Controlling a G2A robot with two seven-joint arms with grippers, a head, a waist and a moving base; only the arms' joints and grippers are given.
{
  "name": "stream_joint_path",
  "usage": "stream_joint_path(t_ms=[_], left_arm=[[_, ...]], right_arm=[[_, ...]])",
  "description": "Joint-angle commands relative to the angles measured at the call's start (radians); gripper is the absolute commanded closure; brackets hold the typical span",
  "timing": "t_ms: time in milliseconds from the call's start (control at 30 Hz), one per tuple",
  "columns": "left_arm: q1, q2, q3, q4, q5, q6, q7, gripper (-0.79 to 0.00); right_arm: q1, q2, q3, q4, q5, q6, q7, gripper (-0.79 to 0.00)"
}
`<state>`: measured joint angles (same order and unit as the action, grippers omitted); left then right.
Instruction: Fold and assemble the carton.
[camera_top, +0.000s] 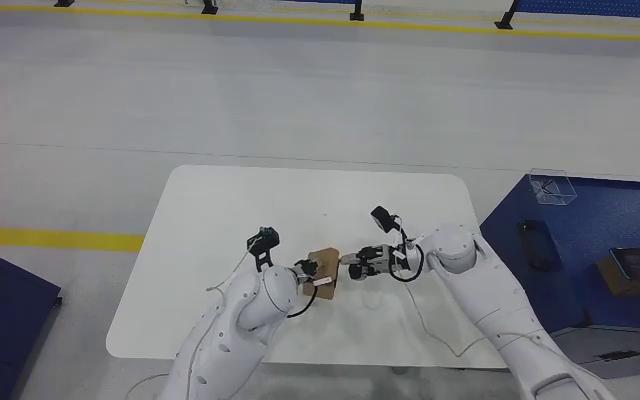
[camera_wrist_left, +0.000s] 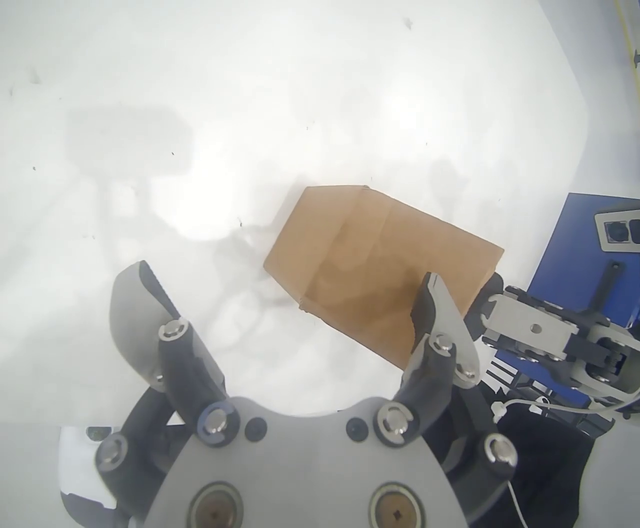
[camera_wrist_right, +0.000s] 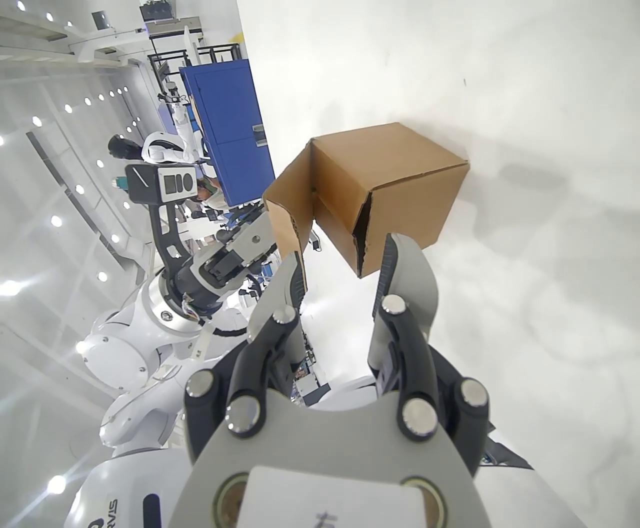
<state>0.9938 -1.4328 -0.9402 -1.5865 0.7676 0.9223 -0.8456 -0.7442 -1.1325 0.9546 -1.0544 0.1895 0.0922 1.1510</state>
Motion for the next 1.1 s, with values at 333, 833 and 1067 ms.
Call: stream_joint_path(t_ms=[333,833,1067], left_arm=[[-0.002,-0.006,0.009,0.025,-0.014,-0.008,0.007,-0.785],[-0.006,-0.016,0.018,0.045,-0.048,-0.02,0.027,-0.785],[-0.005,-0.015,0.008,0.04,-0.05,-0.012,0.028,-0.785]], right_arm=[[0.013,-0.015,-0.036,0.029,-0.013,0.012,-0.027,-0.308],[0.033,-0.032,-0.058,0.06,-0.004,-0.003,-0.029,-0.299],[0.036,-0.034,-0.062,0.071,-0.015,-0.011,-0.02,-0.299]])
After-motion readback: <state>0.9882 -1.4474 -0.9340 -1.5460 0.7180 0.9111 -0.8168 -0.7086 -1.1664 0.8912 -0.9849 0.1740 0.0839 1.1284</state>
